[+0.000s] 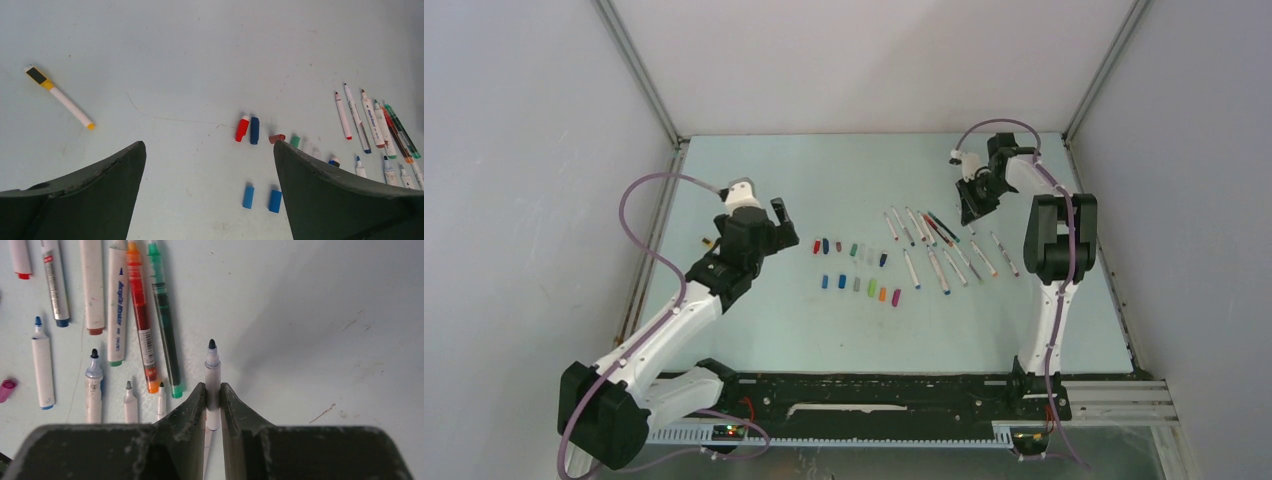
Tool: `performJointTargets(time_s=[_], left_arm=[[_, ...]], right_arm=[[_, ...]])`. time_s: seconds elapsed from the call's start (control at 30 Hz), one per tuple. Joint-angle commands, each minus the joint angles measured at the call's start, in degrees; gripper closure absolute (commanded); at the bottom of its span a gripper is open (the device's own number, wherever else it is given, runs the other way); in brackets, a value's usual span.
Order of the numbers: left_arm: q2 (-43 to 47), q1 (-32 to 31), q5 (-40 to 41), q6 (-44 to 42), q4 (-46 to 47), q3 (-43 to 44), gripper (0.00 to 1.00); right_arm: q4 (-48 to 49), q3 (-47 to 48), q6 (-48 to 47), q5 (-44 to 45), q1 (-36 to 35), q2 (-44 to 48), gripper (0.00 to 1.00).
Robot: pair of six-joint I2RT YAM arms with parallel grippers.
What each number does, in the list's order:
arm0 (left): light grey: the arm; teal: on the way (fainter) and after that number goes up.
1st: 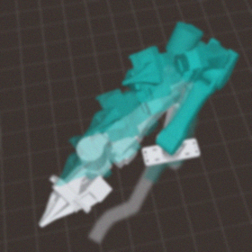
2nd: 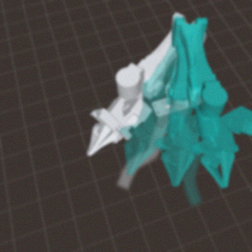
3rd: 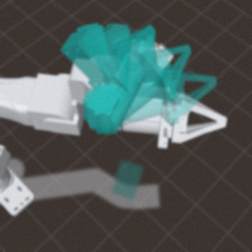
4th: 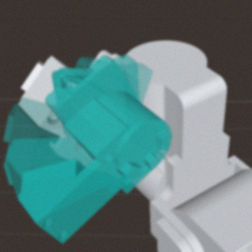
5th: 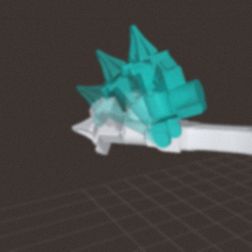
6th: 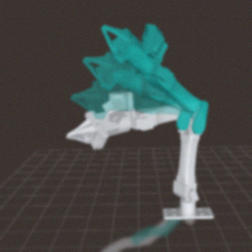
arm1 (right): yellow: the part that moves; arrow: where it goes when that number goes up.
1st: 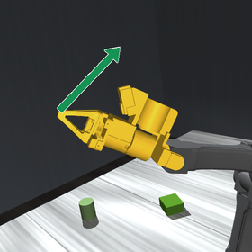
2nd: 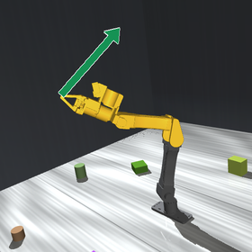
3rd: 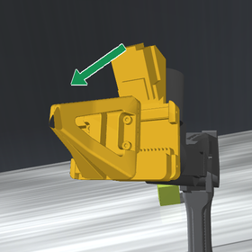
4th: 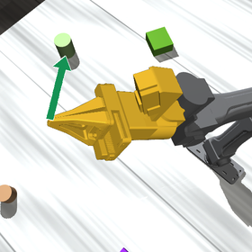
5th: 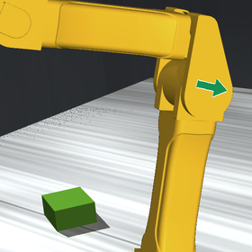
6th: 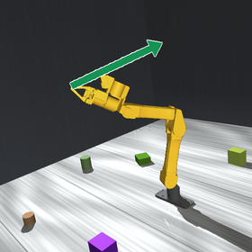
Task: Open the pen caps
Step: Place the pen at the center of the board.
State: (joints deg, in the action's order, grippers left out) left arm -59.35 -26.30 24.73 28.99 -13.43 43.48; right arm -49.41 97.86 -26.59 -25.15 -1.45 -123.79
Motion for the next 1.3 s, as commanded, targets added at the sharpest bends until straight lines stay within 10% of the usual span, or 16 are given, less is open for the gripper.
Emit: performJointTargets(time_s=[0.0,0.57,1.27], left_arm=[[1.70,0.85,-0.39,1.81,1.75,-0.86,0.00],[1.23,3.18,-2.09,4.31,1.74,-1.70,0.00],[-11.36,25.62,-17.51,13.88,-0.97,-0.13,0.02]], right_arm=[[-1.32,3.72,-0.69,2.61,-0.78,-1.89,0.82],[-2.25,4.24,0.69,1.99,-1.51,0.08,0.70],[5.50,-19.90,3.20,-20.02,0.95,34.49,0.68]])
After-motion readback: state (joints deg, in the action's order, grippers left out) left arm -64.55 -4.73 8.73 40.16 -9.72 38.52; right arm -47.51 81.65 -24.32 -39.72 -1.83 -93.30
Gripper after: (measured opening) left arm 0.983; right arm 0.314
